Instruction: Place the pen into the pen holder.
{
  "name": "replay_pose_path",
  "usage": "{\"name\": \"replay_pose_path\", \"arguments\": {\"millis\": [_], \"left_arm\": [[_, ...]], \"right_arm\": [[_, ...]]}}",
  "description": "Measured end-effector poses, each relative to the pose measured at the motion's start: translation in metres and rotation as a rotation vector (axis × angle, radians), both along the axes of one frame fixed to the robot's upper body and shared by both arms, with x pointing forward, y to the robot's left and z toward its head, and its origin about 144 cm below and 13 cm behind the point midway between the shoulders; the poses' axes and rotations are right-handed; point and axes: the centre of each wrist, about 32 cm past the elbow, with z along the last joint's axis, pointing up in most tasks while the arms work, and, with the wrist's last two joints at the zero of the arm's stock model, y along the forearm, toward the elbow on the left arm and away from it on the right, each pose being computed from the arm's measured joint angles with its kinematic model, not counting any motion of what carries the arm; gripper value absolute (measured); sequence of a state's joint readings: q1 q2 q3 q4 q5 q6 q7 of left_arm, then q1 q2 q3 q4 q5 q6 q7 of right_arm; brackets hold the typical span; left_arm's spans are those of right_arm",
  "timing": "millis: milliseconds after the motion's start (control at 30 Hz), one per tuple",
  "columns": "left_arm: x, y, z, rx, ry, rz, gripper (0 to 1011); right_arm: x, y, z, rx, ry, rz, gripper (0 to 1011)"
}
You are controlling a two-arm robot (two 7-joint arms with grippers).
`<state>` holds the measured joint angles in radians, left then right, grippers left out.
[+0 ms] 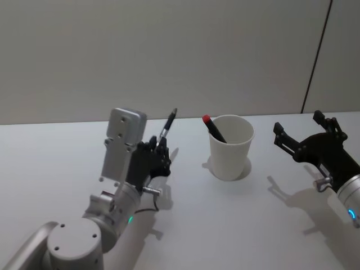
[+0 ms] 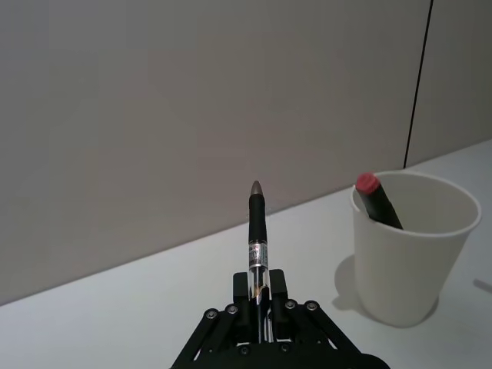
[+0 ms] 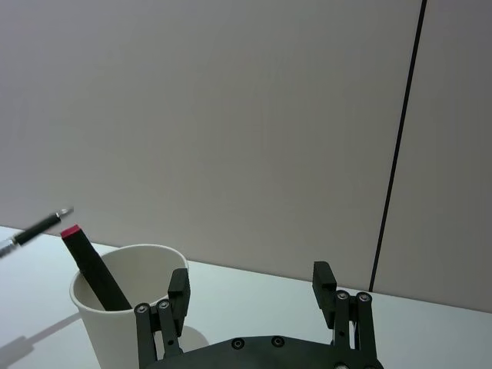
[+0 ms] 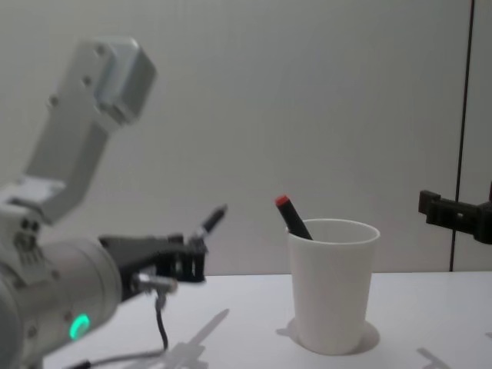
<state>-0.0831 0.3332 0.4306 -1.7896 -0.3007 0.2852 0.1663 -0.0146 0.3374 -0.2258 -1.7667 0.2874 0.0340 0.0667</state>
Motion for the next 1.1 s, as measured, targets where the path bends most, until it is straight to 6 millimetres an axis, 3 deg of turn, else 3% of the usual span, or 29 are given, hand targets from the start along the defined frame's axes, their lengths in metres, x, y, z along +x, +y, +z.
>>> {"name": "replay_pose_path", "arguments": {"millis": [433,1100], "left_arm": [[-0.002,0.012,0.029,-0.072,-0.202,0.032,158],[0.022,0.017,0.089,-0.150,-0.492,-0.013,159]], "right_arm": [[0.000,0.000,0.000,0.000,0.000,0.000,1001],[0.002,0.000,0.003,0.045,0.002,0.005,1001]]}}
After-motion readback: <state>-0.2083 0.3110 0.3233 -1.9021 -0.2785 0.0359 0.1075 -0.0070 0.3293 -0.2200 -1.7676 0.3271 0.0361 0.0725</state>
